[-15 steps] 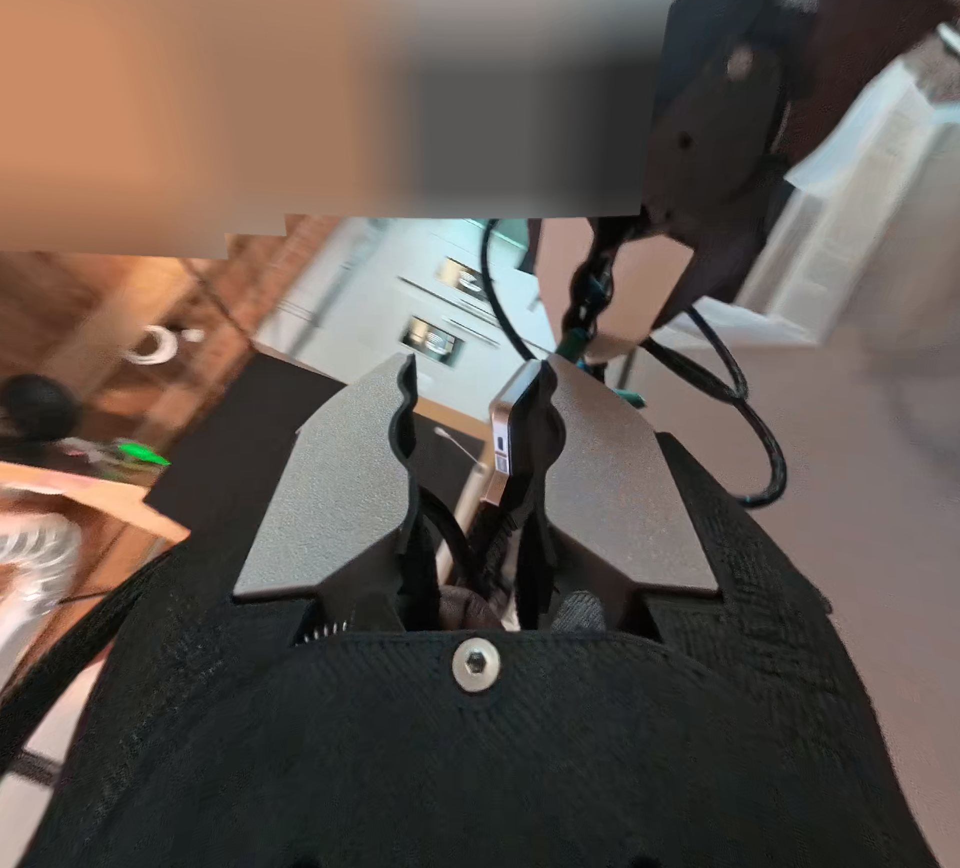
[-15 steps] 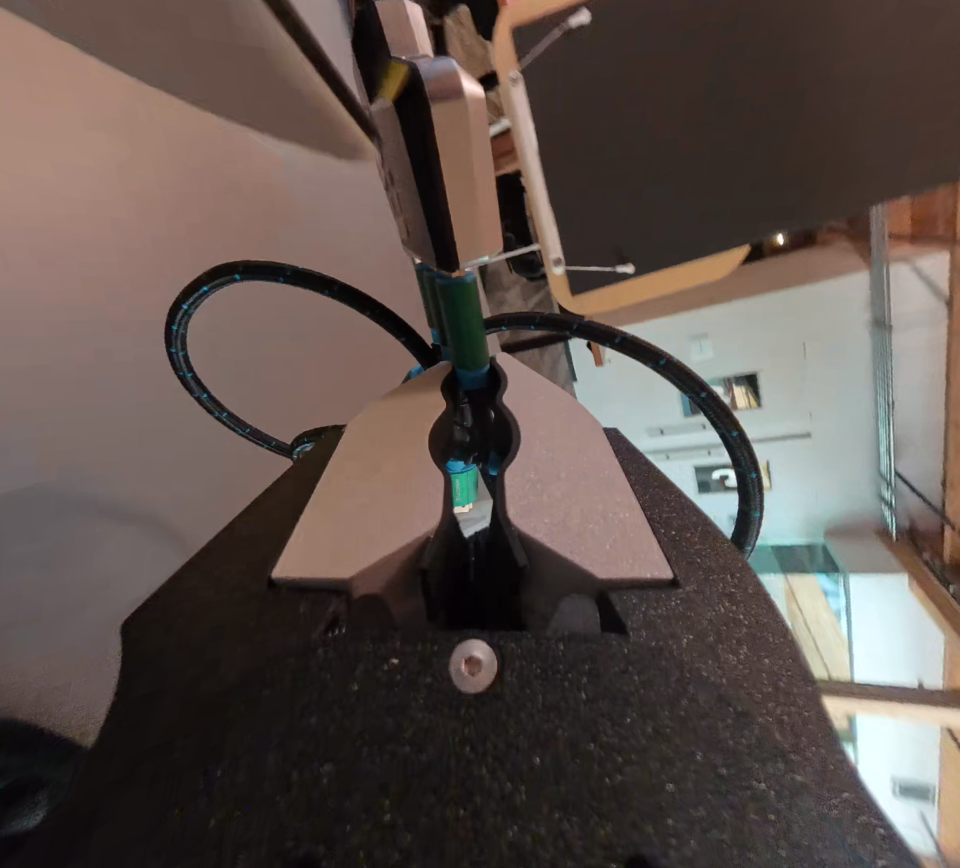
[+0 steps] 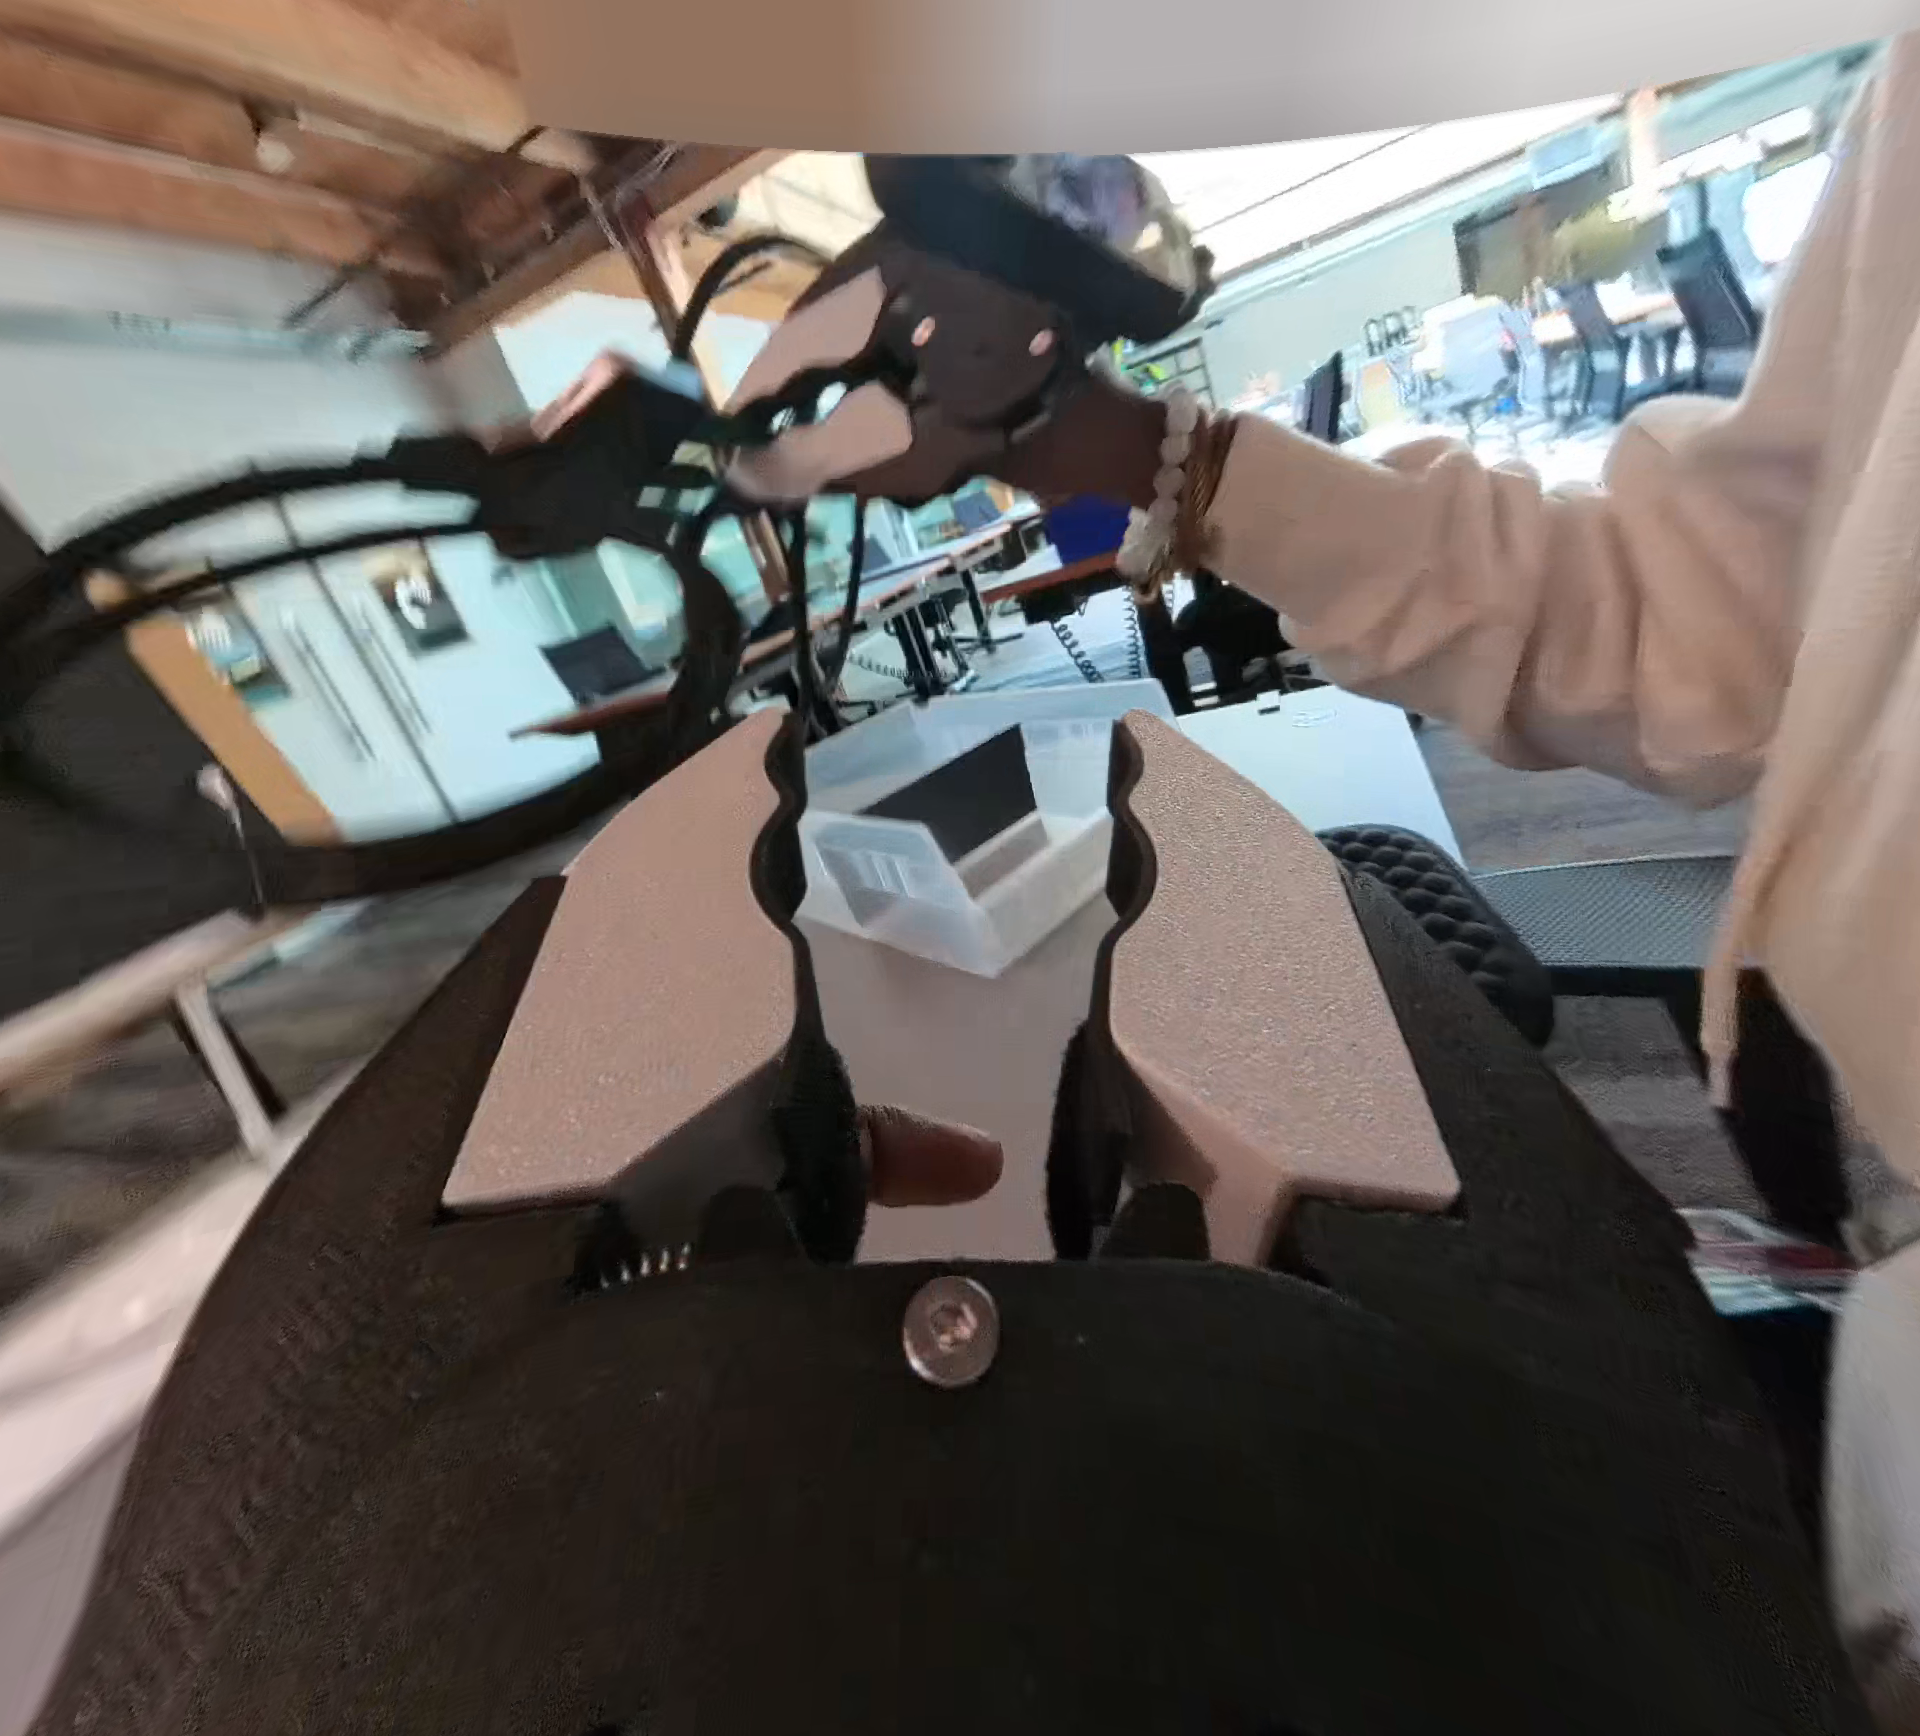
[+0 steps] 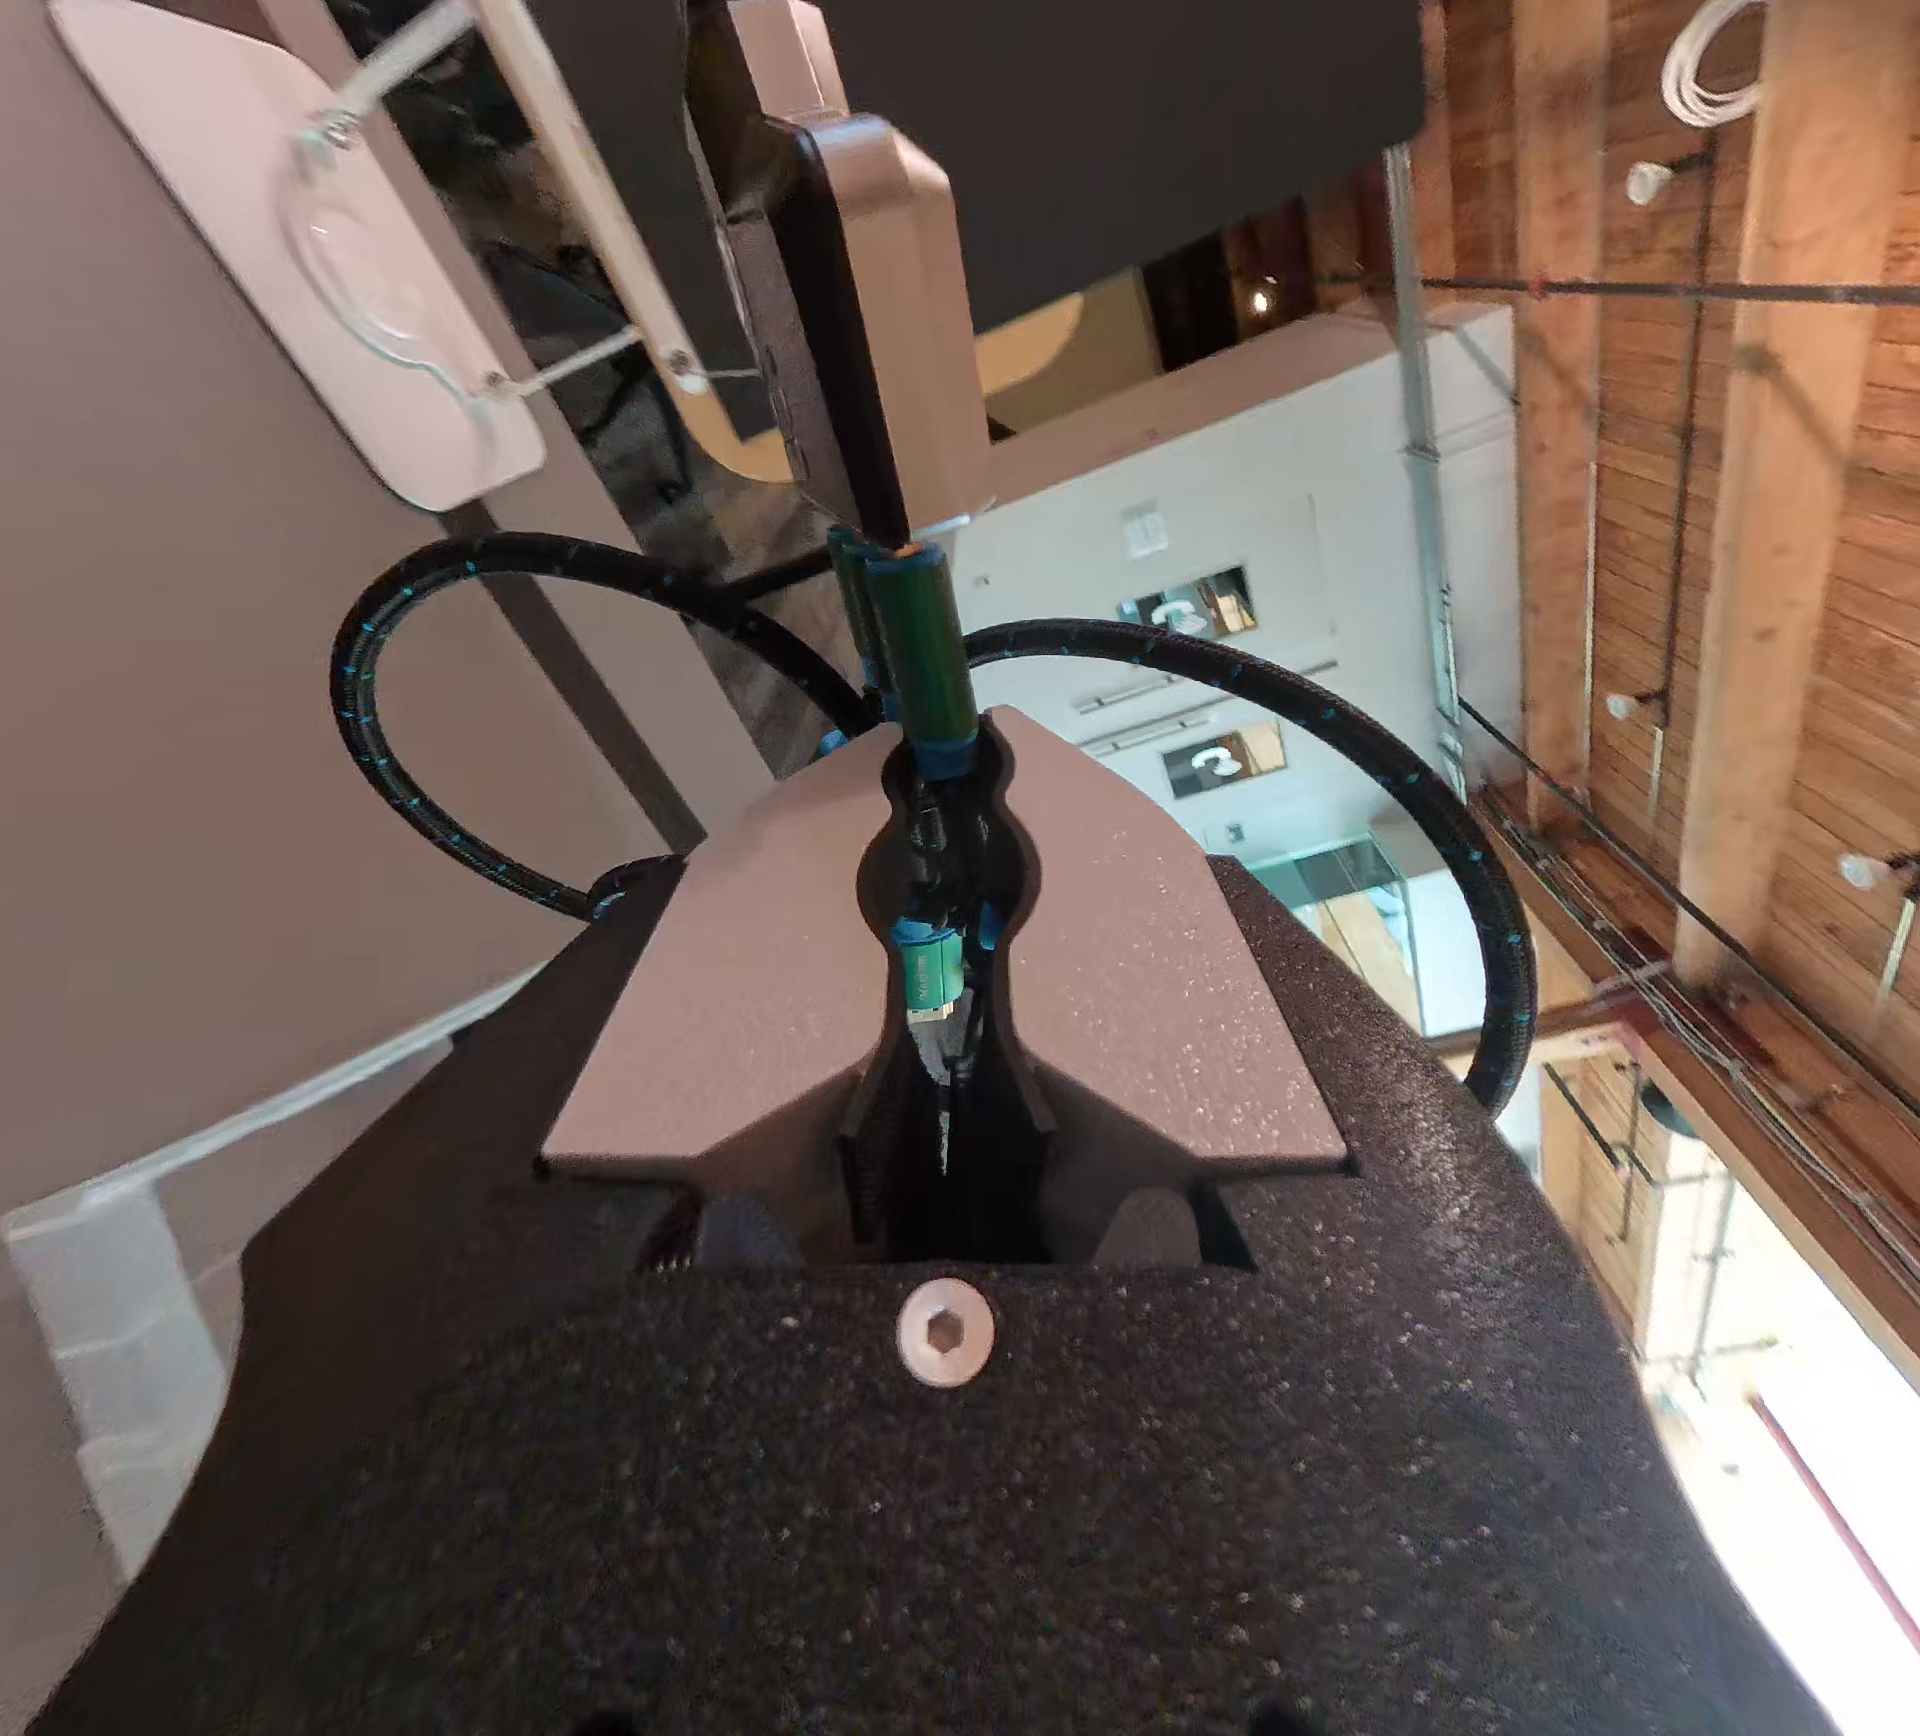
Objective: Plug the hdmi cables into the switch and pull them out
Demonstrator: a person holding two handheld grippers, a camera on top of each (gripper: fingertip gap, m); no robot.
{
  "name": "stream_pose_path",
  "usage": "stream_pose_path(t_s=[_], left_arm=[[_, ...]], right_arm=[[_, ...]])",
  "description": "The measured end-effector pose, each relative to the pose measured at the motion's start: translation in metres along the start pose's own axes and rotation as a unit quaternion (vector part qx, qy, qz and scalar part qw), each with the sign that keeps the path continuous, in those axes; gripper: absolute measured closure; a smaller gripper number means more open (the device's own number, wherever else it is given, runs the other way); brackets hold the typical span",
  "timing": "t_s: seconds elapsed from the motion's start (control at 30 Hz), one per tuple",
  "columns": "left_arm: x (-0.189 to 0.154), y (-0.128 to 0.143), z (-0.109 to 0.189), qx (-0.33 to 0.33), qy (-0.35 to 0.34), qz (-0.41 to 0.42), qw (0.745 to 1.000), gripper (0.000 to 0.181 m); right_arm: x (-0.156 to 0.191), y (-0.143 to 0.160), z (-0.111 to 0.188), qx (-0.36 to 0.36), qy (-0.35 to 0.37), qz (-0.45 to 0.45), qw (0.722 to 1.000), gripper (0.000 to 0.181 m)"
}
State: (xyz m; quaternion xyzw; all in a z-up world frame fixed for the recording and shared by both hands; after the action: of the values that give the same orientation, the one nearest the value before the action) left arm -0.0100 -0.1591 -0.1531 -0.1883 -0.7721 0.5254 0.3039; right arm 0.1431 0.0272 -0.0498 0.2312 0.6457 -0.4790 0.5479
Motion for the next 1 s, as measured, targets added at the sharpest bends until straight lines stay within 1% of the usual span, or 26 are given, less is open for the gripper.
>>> stream_pose_path(t_s=[0.03,0.07,0.13,0.17,0.2,0.23,0.3,0.33,0.37,0.43,0.5,0.53,0.57,0.63,0.7,0.8,0.9,1.0], left_arm=[[0.008,0.006,0.008,0.015,-0.026,0.026,0.999,0.126],[0.018,0.013,0.017,0.038,-0.068,0.050,0.996,0.126],[0.038,0.030,0.035,0.103,-0.142,0.097,0.980,0.124],[0.045,0.038,0.043,0.131,-0.161,0.120,0.971,0.115],[0.050,0.042,0.049,0.148,-0.174,0.143,0.963,0.099],[0.054,0.044,0.054,0.149,-0.185,0.162,0.958,0.088],[0.060,0.039,0.061,0.114,-0.208,0.172,0.956,0.065],[0.062,0.034,0.063,0.087,-0.219,0.158,0.959,0.057],[0.064,0.028,0.065,0.063,-0.232,0.135,0.961,0.053],[0.065,0.019,0.067,0.047,-0.252,0.104,0.961,0.053],[0.061,0.015,0.064,0.061,-0.246,0.083,0.964,0.054],[0.059,0.014,0.063,0.068,-0.245,0.067,0.965,0.059],[0.056,0.012,0.062,0.071,-0.243,0.049,0.966,0.070],[0.052,0.008,0.060,0.061,-0.241,0.027,0.968,0.102],[0.050,0.006,0.058,0.046,-0.240,0.042,0.969,0.112],[0.051,0.009,0.060,0.038,-0.241,0.073,0.967,0.114],[0.052,0.010,0.064,0.048,-0.250,0.049,0.966,0.114],[0.053,0.010,0.070,0.065,-0.264,0.024,0.962,0.114]], right_arm=[[-0.008,0.004,0.000,0.005,0.007,-0.005,1.000,0.172],[-0.016,0.009,0.001,0.010,0.012,-0.013,1.000,0.172],[-0.029,0.022,0.000,0.021,0.010,-0.046,0.999,0.171],[-0.035,0.028,-0.001,0.024,0.007,-0.066,0.998,0.172],[-0.040,0.036,-0.002,0.027,0.004,-0.086,0.996,0.172],[-0.045,0.043,-0.003,0.031,0.002,-0.108,0.994,0.172],[-0.054,0.060,-0.007,0.039,-0.003,-0.151,0.988,0.172],[-0.058,0.068,-0.008,0.041,-0.005,-0.173,0.984,0.172],[-0.062,0.077,-0.011,0.041,-0.006,-0.197,0.980,0.172],[-0.068,0.094,-0.015,0.035,-0.010,-0.254,0.967,0.172],[-0.072,0.112,-0.020,0.025,-0.016,-0.317,0.948,0.172],[-0.073,0.121,-0.023,0.019,-0.015,-0.347,0.937,0.172],[-0.074,0.131,-0.026,0.013,-0.012,-0.377,0.926,0.172],[-0.073,0.150,-0.035,0.007,-0.003,-0.431,0.902,0.172],[-0.068,0.168,-0.043,0.014,0.007,-0.474,0.880,0.172],[-0.057,0.190,-0.053,0.029,0.034,-0.511,0.858,0.172],[-0.043,0.211,-0.066,0.010,0.046,-0.553,0.832,0.172],[-0.027,0.229,-0.076,0.039,0.056,-0.567,0.821,0.172]])
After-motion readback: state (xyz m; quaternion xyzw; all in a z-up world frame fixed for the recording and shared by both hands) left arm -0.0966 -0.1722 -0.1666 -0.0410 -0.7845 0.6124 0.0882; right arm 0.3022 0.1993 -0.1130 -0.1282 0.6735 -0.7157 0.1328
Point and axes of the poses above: each gripper's, where its closed fingertips meet, z back along the fingers, y out of its underside, x = y × z across the jaws, the point moved 6 cm from there along z, back along the fingers, and after that the axes turned 3 degrees about -y, right-handed, at the moved point
